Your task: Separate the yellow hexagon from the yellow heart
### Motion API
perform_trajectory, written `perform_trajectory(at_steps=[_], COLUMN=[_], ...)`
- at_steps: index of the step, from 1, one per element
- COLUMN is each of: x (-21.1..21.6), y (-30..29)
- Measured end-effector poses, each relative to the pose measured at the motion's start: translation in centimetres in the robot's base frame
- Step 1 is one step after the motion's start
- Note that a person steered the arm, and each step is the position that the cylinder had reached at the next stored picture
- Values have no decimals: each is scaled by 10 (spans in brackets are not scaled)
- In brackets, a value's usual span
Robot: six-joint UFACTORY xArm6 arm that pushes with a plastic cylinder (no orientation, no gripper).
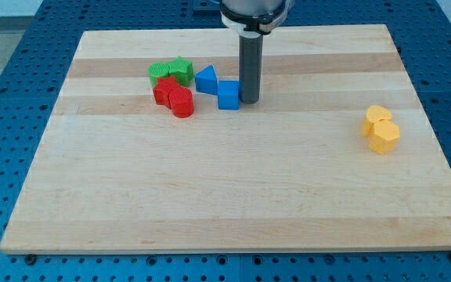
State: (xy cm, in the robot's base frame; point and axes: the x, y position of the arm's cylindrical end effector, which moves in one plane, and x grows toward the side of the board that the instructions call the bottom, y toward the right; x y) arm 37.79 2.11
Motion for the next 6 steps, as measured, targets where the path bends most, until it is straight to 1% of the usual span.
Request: perform_trajectory(at_steps=[4,5,6], x=[-1,6,37], y=[-11,1,29])
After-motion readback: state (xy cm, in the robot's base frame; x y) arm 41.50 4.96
